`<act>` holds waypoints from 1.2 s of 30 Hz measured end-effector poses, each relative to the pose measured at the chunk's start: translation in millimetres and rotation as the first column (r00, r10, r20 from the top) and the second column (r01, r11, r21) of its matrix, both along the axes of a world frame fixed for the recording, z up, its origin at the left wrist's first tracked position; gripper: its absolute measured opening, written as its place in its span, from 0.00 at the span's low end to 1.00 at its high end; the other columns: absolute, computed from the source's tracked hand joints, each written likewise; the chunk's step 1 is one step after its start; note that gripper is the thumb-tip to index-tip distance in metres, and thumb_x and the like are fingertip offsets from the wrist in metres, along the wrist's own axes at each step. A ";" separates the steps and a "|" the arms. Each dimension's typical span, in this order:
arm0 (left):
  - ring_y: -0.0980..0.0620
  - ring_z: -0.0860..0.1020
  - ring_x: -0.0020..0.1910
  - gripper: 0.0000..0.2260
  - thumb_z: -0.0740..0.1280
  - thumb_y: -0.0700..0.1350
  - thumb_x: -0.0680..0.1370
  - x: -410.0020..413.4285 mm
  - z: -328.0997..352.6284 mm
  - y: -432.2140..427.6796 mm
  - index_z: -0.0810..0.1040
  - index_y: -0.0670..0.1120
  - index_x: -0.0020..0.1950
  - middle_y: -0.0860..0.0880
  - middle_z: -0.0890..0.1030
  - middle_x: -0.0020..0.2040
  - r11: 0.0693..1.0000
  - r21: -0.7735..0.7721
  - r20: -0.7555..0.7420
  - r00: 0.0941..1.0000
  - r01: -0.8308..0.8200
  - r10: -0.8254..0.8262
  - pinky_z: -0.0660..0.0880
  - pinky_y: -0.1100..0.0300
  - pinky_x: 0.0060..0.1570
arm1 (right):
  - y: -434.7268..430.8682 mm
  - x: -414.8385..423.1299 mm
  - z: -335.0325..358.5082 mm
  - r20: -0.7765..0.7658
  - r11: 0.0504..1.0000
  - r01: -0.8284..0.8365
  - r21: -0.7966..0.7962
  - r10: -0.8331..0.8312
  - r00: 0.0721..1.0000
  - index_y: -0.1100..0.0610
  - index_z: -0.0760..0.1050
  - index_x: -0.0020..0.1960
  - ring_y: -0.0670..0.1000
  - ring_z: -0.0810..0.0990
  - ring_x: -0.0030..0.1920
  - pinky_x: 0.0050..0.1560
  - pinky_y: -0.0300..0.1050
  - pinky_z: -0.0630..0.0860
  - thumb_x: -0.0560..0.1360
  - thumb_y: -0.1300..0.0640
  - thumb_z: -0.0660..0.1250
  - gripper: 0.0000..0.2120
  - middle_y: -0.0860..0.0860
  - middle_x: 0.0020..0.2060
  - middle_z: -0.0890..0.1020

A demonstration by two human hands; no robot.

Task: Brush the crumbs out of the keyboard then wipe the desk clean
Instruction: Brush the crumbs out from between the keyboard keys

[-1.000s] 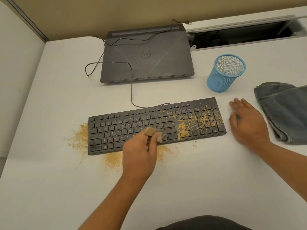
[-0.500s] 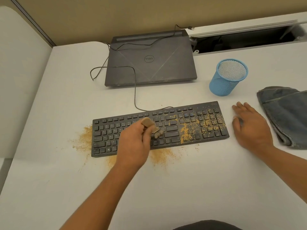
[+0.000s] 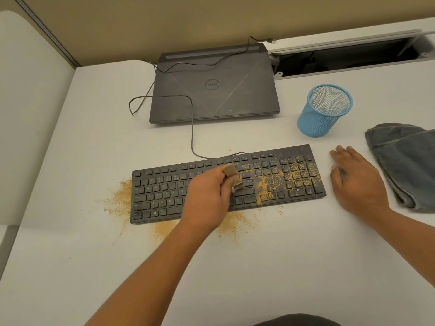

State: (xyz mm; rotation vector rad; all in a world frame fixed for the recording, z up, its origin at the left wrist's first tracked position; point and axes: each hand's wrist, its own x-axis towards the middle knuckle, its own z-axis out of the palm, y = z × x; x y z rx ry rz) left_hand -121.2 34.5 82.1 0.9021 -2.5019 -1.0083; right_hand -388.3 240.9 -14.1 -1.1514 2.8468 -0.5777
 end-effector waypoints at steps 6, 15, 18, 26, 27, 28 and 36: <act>0.63 0.77 0.38 0.06 0.64 0.46 0.81 5.4 -2.5 -2.5 0.78 0.51 0.45 0.60 0.79 0.37 0.999 -0.021 0.030 0.999 -0.027 0.028 0.69 0.72 0.37 | 0.9 -0.8 -1.3 -0.003 1.000 -0.004 0.006 0.004 1.000 0.60 0.73 0.70 0.58 0.68 0.73 0.72 0.56 0.66 0.76 0.49 0.52 0.27 0.56 0.70 0.74; 0.60 0.74 0.32 0.06 0.65 0.47 0.81 -2.4 1.9 -7.3 0.79 0.50 0.46 0.58 0.77 0.32 0.992 -0.051 0.012 0.993 -0.115 0.116 0.68 0.68 0.32 | 0.6 -0.8 -0.8 -0.003 1.000 -0.006 0.013 0.006 1.000 0.60 0.73 0.70 0.58 0.68 0.73 0.72 0.54 0.65 0.76 0.50 0.53 0.27 0.56 0.71 0.73; 0.61 0.74 0.30 0.07 0.64 0.49 0.81 -15.7 2.8 -1.7 0.79 0.49 0.46 0.58 0.78 0.33 0.994 -0.064 0.058 0.994 -0.090 0.094 0.67 0.68 0.33 | 0.9 -1.1 -0.4 0.001 1.000 -0.002 0.019 0.002 1.000 0.59 0.73 0.71 0.57 0.67 0.73 0.73 0.54 0.64 0.76 0.49 0.52 0.28 0.56 0.71 0.73; 0.65 0.75 0.28 0.11 0.64 0.50 0.81 -12.5 8.8 10.0 0.78 0.50 0.40 0.62 0.73 0.28 0.984 -0.129 0.094 0.986 -0.123 0.136 0.70 0.75 0.34 | 1.3 -2.0 -0.5 0.000 1.000 -0.007 0.023 0.007 1.000 0.59 0.72 0.71 0.57 0.67 0.74 0.73 0.54 0.64 0.77 0.49 0.52 0.28 0.55 0.71 0.73; 0.69 0.76 0.30 0.10 0.65 0.49 0.81 -10.2 10.6 8.9 0.77 0.52 0.39 0.64 0.71 0.27 0.978 -0.134 0.075 0.983 -0.159 0.170 0.69 0.77 0.35 | 1.0 -1.7 0.1 -0.002 1.000 -0.007 0.023 0.007 1.000 0.59 0.73 0.71 0.57 0.67 0.73 0.72 0.54 0.64 0.77 0.49 0.52 0.27 0.56 0.71 0.73; 0.73 0.75 0.32 0.11 0.65 0.49 0.81 -9.1 10.4 5.8 0.76 0.52 0.38 0.65 0.70 0.26 0.966 -0.141 0.048 0.974 -0.215 0.223 0.68 0.78 0.35 | 0.6 -0.9 0.3 -0.003 1.000 -0.009 0.023 0.009 1.000 0.59 0.73 0.71 0.57 0.68 0.73 0.72 0.54 0.65 0.77 0.49 0.52 0.27 0.56 0.71 0.73; 0.63 0.76 0.27 0.15 0.64 0.51 0.81 -12.0 10.0 0.7 0.75 0.56 0.34 0.61 0.75 0.26 0.950 -0.166 0.033 0.961 -0.266 0.275 0.73 0.69 0.32 | -0.6 0.9 2.5 -0.009 1.000 -0.011 0.014 0.011 1.000 0.61 0.73 0.70 0.59 0.68 0.73 0.72 0.55 0.65 0.76 0.49 0.52 0.28 0.57 0.70 0.74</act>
